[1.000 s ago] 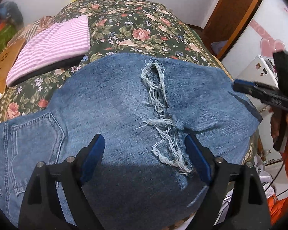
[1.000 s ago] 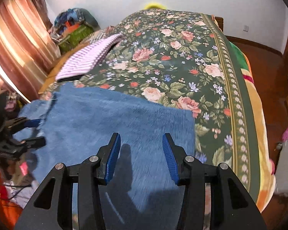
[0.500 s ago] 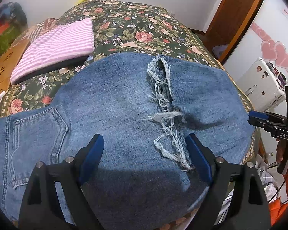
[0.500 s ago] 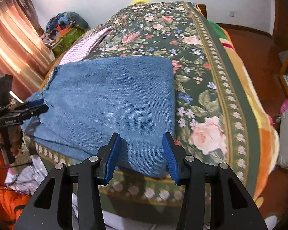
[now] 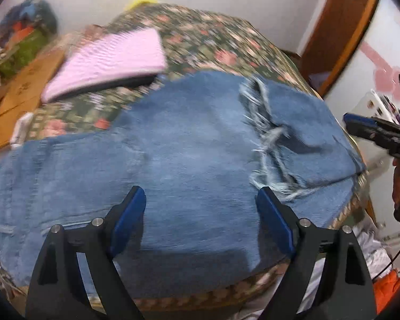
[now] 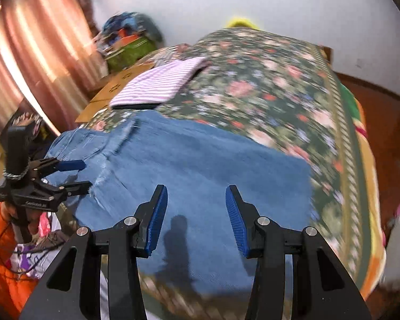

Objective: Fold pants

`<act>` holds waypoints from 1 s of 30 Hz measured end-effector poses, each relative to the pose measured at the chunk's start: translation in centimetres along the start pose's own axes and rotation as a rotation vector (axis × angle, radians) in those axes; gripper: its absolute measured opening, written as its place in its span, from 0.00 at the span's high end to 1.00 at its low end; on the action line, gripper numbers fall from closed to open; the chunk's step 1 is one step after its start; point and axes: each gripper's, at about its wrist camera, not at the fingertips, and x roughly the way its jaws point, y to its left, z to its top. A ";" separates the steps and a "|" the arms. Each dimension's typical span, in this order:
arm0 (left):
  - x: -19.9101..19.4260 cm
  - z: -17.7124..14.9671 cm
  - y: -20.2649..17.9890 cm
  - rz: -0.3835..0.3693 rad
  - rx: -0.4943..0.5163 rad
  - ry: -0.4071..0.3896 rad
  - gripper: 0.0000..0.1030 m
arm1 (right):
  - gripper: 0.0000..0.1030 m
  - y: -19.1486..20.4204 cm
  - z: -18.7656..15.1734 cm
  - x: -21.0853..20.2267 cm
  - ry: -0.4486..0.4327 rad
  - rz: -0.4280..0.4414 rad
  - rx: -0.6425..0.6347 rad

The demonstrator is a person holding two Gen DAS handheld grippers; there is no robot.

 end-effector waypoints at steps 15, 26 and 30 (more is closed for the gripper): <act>-7.1 -5.3 13.2 0.243 -0.324 -0.114 0.15 | 0.53 9.6 0.9 6.0 0.118 0.080 -0.244; -10.8 -11.8 19.2 0.280 -0.545 -0.141 0.14 | 0.53 9.0 3.3 2.6 -0.002 0.115 -0.157; -9.6 -13.0 19.5 0.181 -0.613 -0.136 0.14 | 0.52 8.2 3.6 2.1 -0.023 0.059 -0.154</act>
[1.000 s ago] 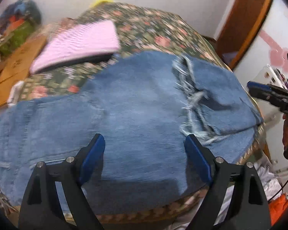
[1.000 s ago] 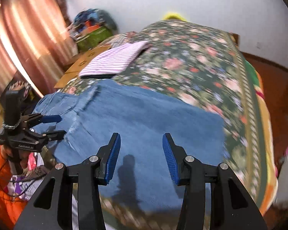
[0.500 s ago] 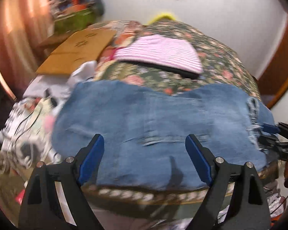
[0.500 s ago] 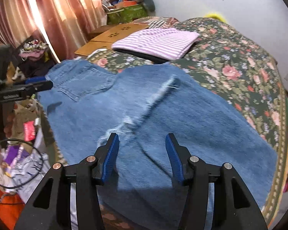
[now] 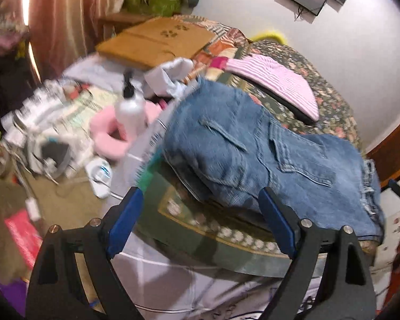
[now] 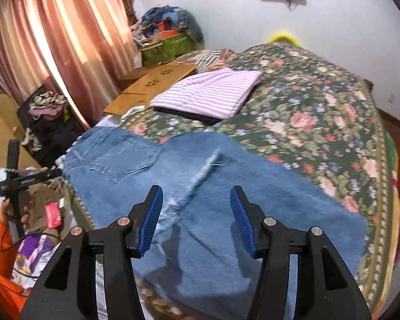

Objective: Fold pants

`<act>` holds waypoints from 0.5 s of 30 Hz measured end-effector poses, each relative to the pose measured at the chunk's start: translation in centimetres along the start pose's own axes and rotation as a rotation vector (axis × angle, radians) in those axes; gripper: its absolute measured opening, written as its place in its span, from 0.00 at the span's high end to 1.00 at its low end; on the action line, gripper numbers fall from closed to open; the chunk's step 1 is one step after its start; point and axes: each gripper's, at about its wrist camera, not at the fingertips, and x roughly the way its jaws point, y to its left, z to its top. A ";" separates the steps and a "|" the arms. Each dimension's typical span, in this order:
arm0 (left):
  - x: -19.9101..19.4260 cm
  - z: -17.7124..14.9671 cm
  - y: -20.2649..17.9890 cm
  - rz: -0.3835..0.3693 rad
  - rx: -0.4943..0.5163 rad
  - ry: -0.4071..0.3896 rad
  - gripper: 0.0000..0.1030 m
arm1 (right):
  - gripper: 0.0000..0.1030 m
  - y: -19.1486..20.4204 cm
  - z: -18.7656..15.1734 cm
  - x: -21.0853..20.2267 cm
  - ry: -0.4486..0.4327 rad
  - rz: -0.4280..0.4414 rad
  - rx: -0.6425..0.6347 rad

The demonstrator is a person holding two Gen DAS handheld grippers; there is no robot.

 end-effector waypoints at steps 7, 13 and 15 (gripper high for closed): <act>2.6 -1.5 -1.0 -0.216 -0.085 0.065 0.14 | 0.52 -1.5 -0.7 -0.1 0.015 -0.080 0.001; 4.8 -1.8 -2.3 -0.290 -0.105 0.108 0.13 | 0.52 -3.0 -1.8 0.9 0.049 -0.105 0.045; 5.2 -1.7 -2.7 -0.310 -0.107 0.109 0.13 | 0.52 -3.5 -2.1 1.4 0.064 -0.111 0.056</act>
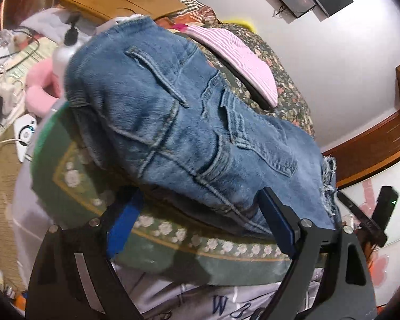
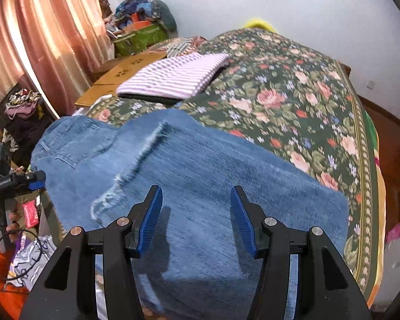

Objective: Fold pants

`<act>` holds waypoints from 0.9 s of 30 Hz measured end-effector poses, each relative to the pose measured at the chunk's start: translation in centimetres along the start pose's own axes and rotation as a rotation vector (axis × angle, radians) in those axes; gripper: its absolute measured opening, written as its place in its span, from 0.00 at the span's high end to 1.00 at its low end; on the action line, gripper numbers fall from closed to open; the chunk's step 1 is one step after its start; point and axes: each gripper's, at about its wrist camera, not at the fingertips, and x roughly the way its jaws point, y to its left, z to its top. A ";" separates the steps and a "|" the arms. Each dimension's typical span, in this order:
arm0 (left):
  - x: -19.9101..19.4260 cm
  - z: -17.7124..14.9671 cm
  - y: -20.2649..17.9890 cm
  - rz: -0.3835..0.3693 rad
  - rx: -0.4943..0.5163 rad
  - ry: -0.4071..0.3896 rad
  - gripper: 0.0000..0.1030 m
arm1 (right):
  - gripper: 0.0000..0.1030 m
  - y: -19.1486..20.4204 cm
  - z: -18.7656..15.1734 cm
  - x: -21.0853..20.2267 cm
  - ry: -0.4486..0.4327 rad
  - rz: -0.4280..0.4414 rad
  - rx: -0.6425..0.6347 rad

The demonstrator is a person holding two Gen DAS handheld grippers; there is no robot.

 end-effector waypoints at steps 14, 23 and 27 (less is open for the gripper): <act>2.7 1.9 0.6 -0.044 -0.073 -0.017 0.07 | 0.48 -0.6 -1.0 1.4 0.040 0.025 0.012; 3.2 1.8 -0.8 0.020 -0.030 0.009 0.07 | 0.45 -0.8 -1.2 1.5 0.023 0.048 0.005; 3.8 3.4 -0.3 -0.002 -0.089 -0.002 0.07 | 0.44 -0.8 -1.2 1.5 0.027 0.051 0.001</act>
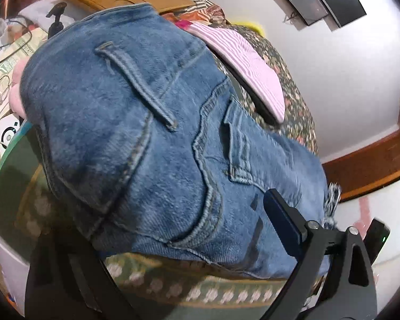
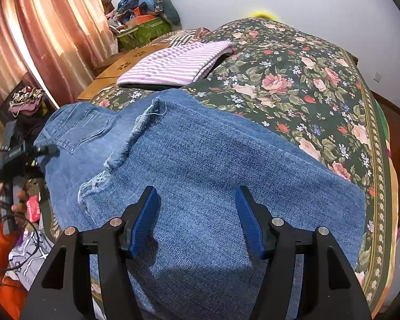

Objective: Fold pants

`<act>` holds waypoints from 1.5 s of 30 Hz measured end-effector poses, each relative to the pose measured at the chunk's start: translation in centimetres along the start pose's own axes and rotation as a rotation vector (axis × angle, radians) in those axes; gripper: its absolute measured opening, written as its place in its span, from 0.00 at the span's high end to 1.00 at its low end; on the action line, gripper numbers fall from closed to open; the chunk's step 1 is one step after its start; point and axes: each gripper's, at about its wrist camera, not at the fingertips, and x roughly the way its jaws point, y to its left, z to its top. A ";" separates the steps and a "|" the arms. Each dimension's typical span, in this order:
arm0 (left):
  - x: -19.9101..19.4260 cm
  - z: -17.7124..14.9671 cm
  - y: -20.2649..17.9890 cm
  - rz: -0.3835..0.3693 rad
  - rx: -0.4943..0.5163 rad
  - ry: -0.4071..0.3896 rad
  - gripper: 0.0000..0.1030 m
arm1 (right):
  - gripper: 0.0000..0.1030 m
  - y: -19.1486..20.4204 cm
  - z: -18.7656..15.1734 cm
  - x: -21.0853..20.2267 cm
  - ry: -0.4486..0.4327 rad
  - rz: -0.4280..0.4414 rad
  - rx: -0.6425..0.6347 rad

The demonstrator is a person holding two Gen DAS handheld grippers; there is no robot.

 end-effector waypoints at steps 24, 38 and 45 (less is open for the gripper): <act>-2.0 1.2 -5.4 0.155 0.289 -0.155 0.60 | 0.42 -0.3 0.0 0.2 0.002 0.012 0.009; 1.2 1.5 -1.0 0.098 0.123 -0.057 0.44 | 0.42 -0.2 0.0 0.2 0.005 0.013 0.002; -0.2 1.5 -5.3 0.259 0.312 -0.148 0.72 | 0.42 -0.2 0.0 0.2 0.005 0.014 0.000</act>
